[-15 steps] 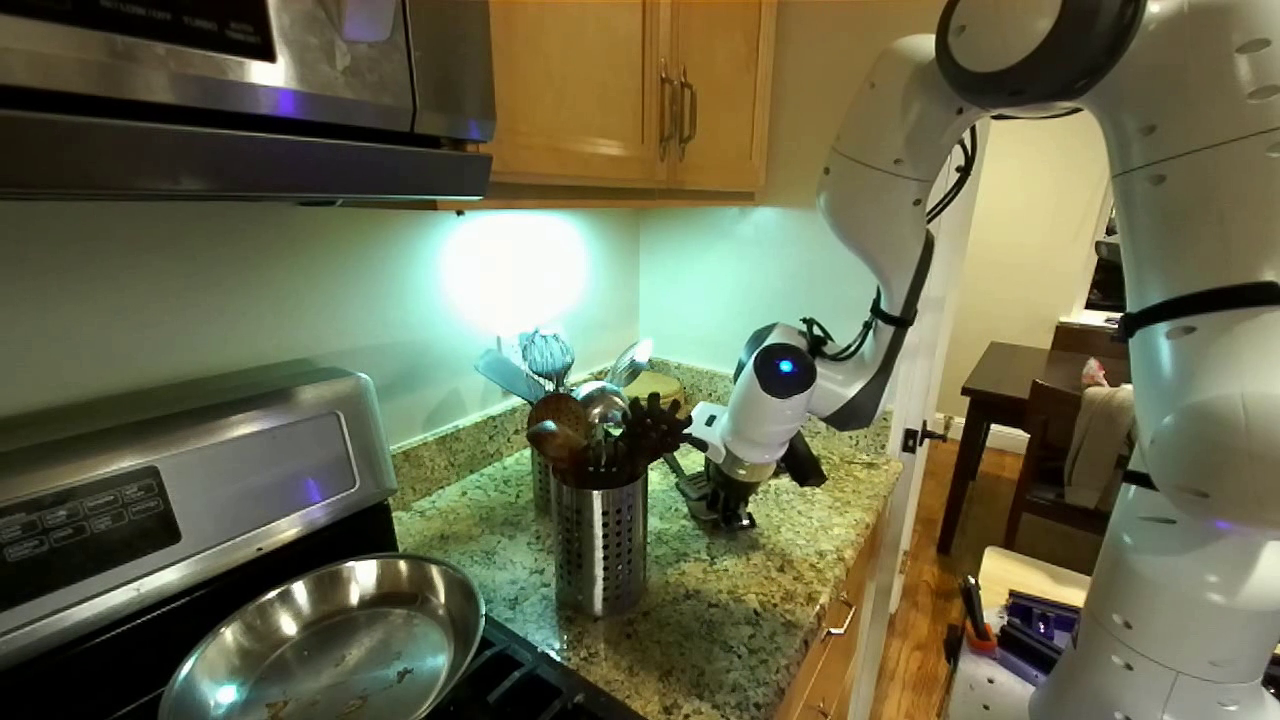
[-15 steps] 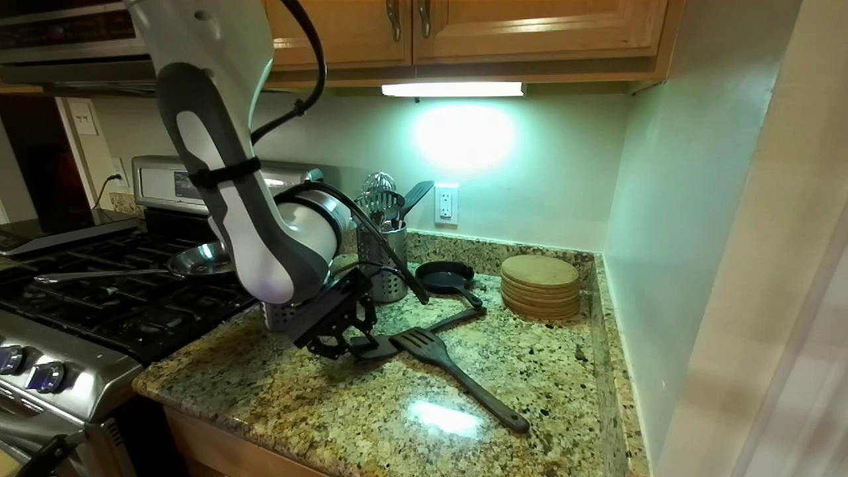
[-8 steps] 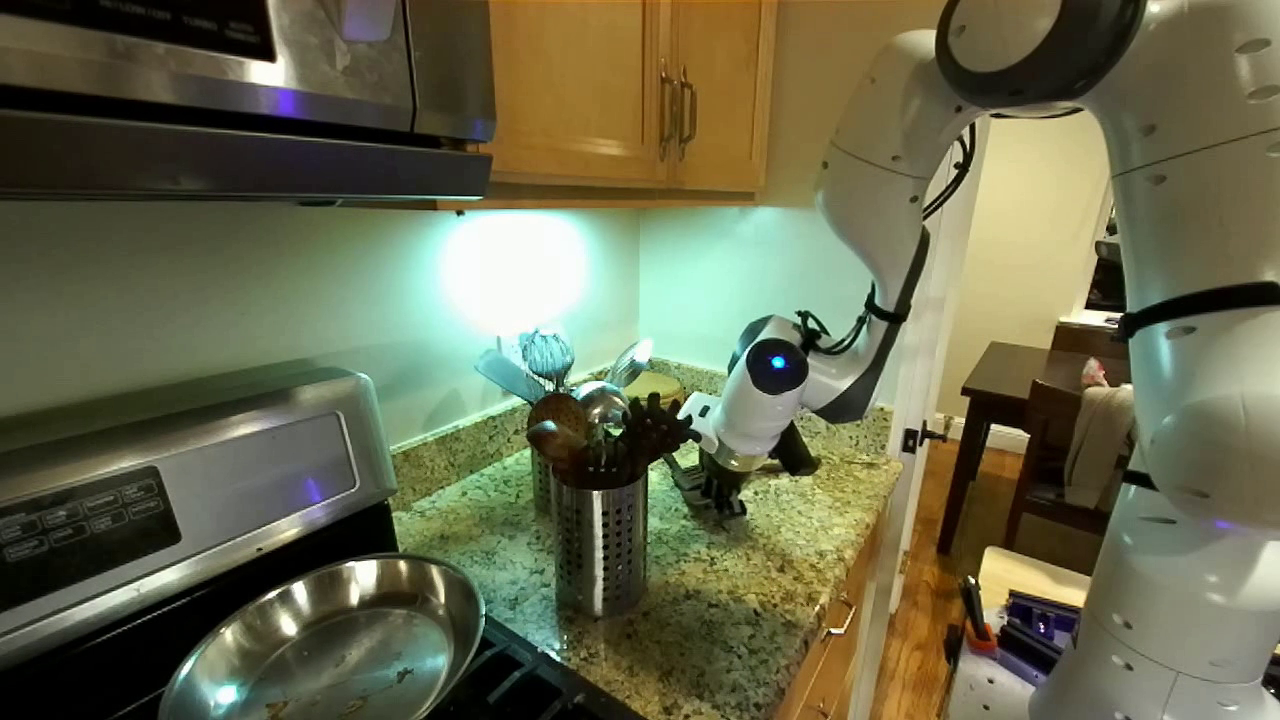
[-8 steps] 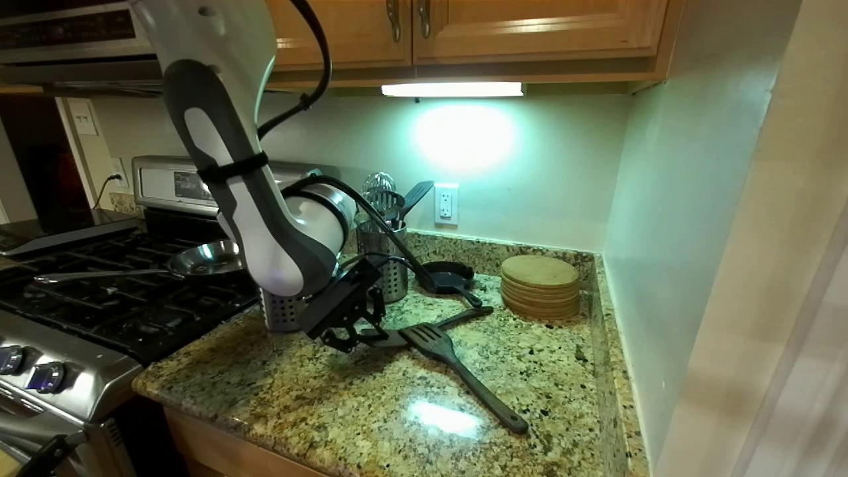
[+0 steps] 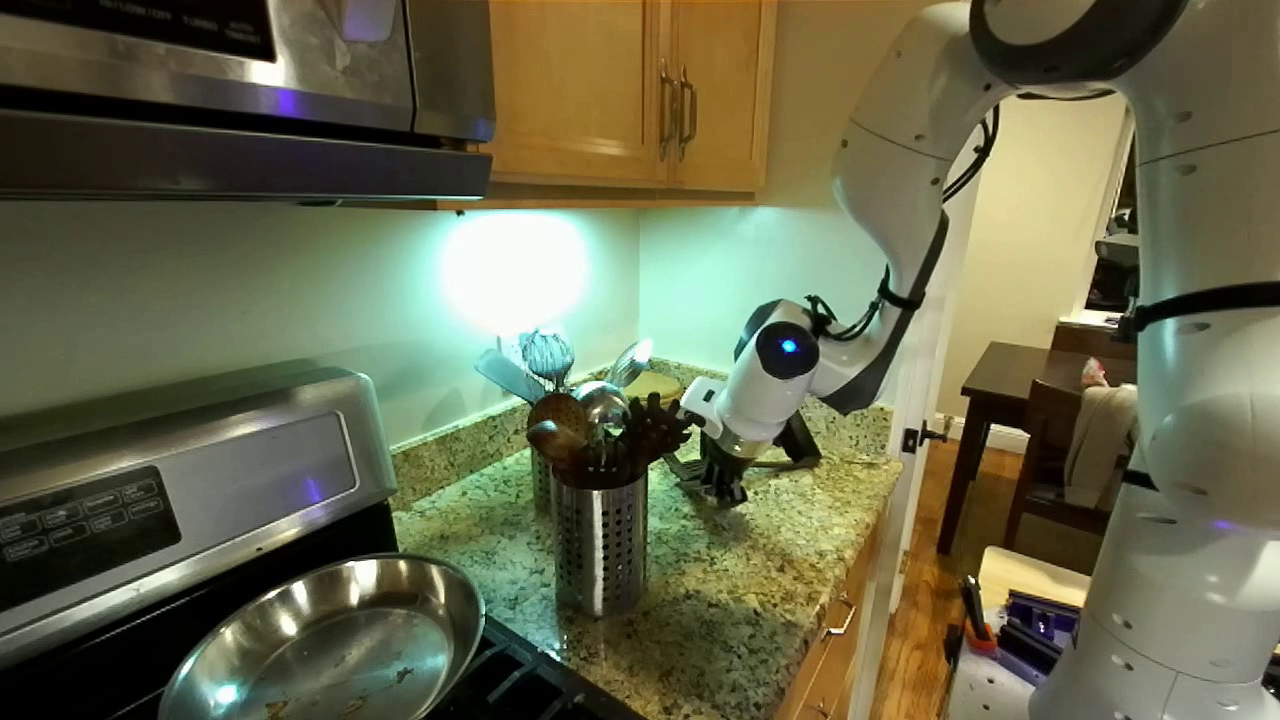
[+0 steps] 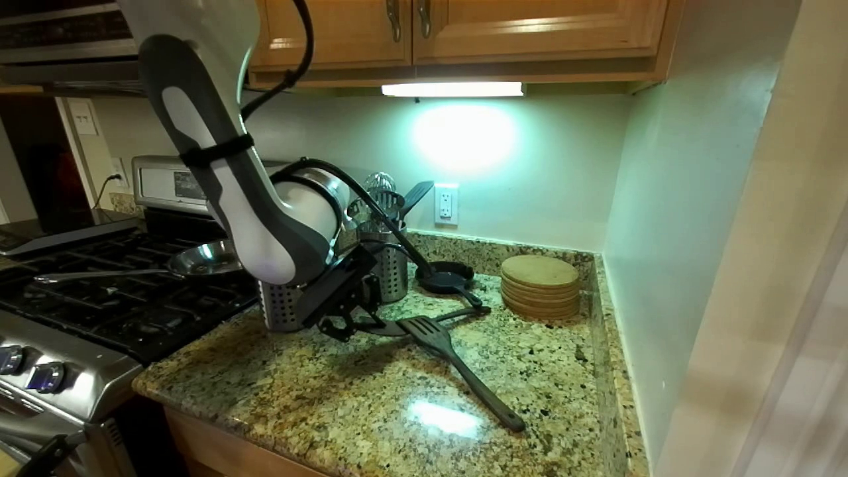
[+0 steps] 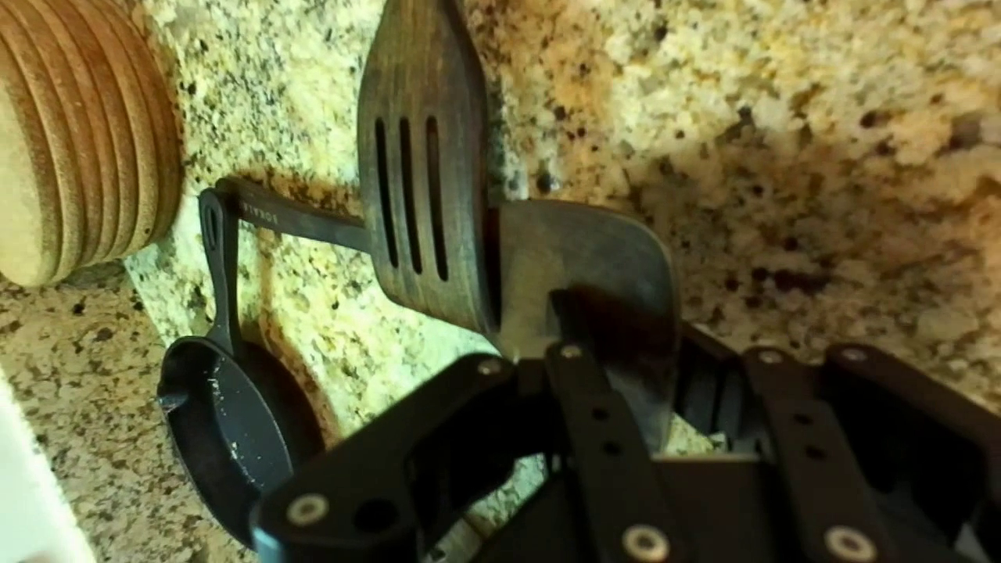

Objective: Pick up the wooden spoon and put it in the spoon holder

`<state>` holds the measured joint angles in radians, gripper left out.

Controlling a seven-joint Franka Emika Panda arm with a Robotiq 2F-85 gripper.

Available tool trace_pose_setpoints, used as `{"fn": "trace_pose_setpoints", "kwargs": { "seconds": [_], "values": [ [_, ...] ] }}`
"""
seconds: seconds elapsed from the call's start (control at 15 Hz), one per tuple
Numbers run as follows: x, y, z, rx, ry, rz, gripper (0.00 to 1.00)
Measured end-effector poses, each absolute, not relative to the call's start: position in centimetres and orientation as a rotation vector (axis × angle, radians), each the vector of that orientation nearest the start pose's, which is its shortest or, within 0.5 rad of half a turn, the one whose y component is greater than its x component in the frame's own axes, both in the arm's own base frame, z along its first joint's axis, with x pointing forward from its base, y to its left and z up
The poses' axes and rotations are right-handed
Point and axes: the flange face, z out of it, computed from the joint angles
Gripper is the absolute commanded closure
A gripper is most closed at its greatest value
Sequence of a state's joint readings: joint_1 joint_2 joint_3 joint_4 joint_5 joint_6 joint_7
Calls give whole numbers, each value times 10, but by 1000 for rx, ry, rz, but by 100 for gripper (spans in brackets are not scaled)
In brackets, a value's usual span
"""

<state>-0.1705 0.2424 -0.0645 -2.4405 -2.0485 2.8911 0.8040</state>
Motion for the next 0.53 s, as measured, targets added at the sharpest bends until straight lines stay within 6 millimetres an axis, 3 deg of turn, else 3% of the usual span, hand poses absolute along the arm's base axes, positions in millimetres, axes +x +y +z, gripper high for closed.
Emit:
{"fn": "trace_pose_setpoints", "kwargs": {
  "seconds": [0.53],
  "values": [
    [401, -32, 230, 2315, 1223, 466, 90]
  ]
}}
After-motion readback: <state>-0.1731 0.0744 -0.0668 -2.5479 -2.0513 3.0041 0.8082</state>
